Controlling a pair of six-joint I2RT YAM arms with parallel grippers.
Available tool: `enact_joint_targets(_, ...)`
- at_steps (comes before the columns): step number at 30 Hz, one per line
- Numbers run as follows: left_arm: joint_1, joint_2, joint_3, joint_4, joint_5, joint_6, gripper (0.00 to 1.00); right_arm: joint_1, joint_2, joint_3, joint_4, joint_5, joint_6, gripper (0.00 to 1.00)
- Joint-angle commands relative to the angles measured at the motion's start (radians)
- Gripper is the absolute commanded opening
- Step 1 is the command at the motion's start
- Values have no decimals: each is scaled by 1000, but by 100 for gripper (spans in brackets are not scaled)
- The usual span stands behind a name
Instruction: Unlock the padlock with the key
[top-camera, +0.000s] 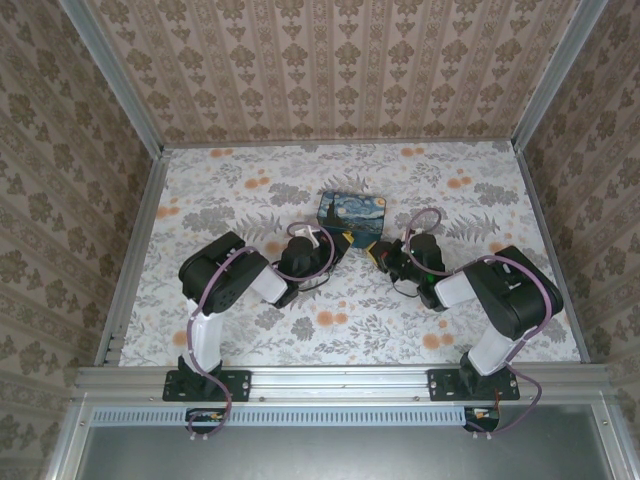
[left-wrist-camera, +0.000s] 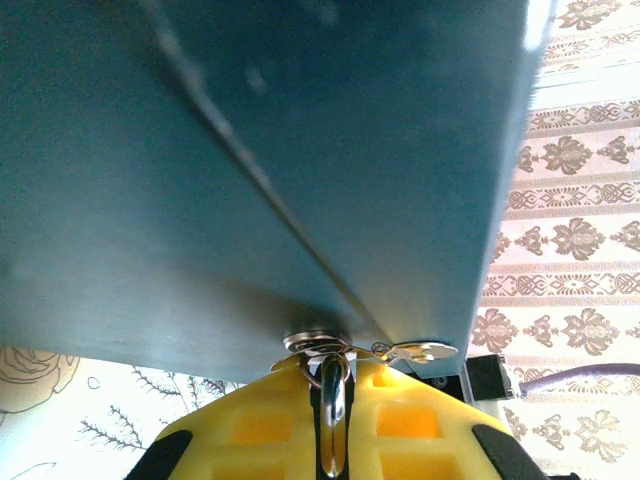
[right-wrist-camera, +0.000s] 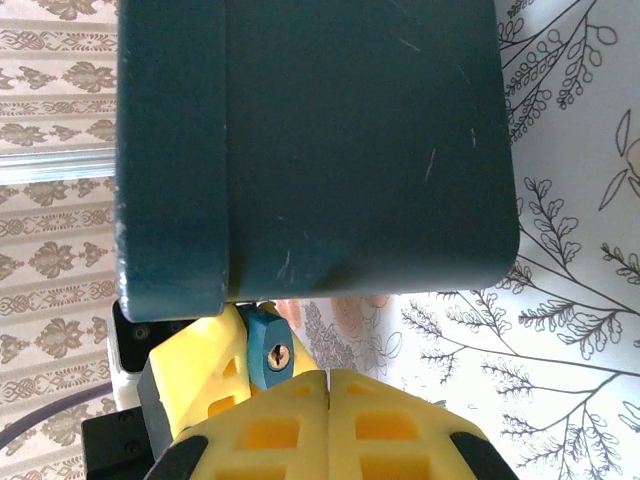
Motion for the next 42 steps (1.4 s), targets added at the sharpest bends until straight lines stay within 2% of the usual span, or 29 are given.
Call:
enact_joint_targets(1, -7, 7, 25, 68, -9, -7, 0, 3, -2, 28, -14, 13, -10, 0)
enact_joint_targets(31, -18, 14, 51, 70, 2, -40, 0, 6, 29, 58, 40, 12, 11, 0)
enact_joint_targets(42, -11, 21, 41, 69, -6, -31, 0, -6, -56, 27, -142, 27, -76, 0)
